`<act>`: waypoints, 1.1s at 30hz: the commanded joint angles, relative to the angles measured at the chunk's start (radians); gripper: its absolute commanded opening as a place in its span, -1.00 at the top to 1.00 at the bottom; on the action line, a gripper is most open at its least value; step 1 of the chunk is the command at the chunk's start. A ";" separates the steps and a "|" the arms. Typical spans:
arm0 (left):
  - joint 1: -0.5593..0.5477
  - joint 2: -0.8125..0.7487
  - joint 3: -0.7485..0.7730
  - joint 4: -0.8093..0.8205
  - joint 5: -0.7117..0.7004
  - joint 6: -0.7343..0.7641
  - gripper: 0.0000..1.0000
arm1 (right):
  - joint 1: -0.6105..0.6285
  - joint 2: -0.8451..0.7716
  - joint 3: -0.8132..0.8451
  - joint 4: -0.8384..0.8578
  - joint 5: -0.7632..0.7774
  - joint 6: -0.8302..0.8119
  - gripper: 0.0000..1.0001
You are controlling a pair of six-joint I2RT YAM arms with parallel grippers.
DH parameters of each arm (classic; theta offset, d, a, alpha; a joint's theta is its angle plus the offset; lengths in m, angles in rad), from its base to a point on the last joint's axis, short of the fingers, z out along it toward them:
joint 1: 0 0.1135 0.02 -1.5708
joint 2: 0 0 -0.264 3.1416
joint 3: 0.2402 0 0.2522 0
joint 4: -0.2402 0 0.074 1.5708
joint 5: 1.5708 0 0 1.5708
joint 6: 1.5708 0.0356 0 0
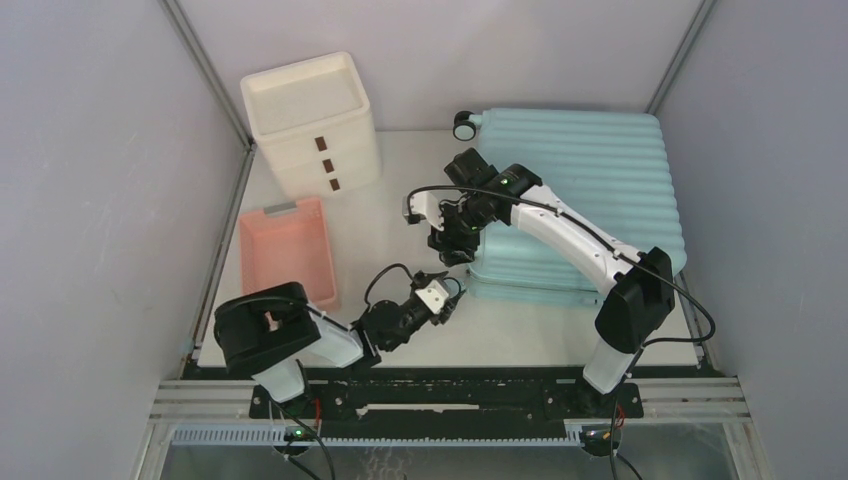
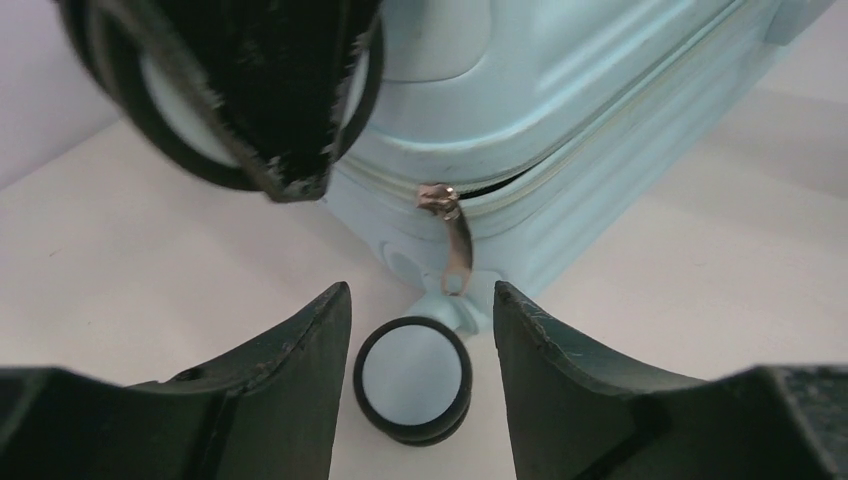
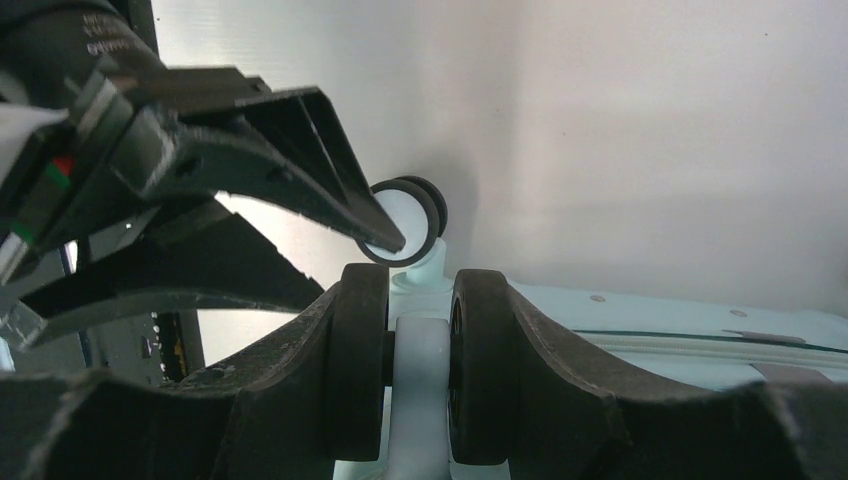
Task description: Open, take out, and arrange the luggage
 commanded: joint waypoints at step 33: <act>-0.073 0.118 0.208 -0.139 -0.214 0.067 0.90 | -0.004 -0.112 -0.013 0.029 -0.084 0.029 0.95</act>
